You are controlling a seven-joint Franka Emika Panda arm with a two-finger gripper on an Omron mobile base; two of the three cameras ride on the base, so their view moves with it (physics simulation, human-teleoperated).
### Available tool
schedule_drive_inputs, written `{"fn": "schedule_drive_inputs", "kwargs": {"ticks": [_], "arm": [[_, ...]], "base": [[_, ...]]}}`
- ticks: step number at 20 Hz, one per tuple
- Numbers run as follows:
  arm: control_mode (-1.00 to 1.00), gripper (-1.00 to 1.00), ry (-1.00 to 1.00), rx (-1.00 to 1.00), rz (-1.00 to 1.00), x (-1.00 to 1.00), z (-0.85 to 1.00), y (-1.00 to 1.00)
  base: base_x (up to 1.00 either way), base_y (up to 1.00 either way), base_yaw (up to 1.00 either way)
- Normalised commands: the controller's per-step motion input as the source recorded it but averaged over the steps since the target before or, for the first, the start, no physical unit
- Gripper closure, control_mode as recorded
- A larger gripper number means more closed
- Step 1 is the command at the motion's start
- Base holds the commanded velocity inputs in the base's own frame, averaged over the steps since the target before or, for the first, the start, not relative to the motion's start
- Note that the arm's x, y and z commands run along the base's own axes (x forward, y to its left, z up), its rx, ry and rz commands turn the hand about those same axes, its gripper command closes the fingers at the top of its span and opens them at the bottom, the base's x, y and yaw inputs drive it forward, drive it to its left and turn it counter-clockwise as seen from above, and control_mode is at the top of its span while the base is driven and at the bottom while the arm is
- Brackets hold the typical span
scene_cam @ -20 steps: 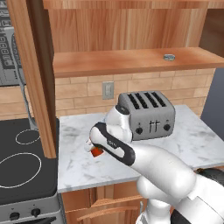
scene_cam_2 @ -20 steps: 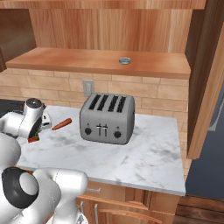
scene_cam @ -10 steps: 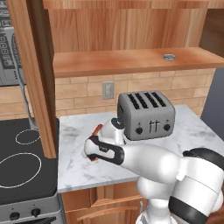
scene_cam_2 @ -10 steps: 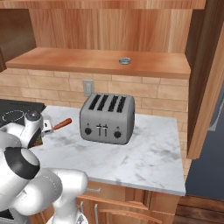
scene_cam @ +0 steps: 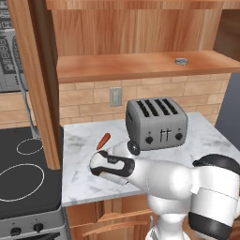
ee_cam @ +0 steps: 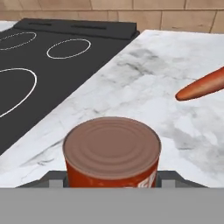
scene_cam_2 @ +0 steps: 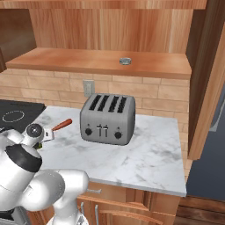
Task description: Restock the canned food cabinet by taking the new fresh canned food from the counter and placing it in the cabinet. Then, take the old canned food from the cabinet and place it on the counter.
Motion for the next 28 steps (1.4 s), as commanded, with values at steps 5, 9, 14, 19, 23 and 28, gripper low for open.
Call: {"fn": "schedule_drive_inputs", "kwargs": {"ticks": [5, 9, 14, 19, 23, 28], "arm": [[-1.0, -1.0, 0.03, 0.06, -0.16, -0.01, 0.19, -0.23], [-1.0, -1.0, 0.1, 0.06, -0.16, 0.0, 0.41, -0.35], [-1.0, -1.0, 0.05, 0.03, -0.15, -0.04, 0.84, -0.03], [-1.0, -1.0, 0.0, 0.05, -0.15, -0.1, 1.0, 0.0], [-1.0, -1.0, 0.0, 0.02, -0.13, -0.06, 1.0, 0.0], [-1.0, -1.0, 0.0, 0.03, -0.14, -0.32, 1.0, 0.0]], "base": [[0.0, 0.0, 0.0], [0.0, 0.0, 0.0], [0.0, 0.0, 0.0], [0.0, 0.0, 0.0], [0.0, 0.0, 0.0], [0.0, 0.0, 0.0]]}}
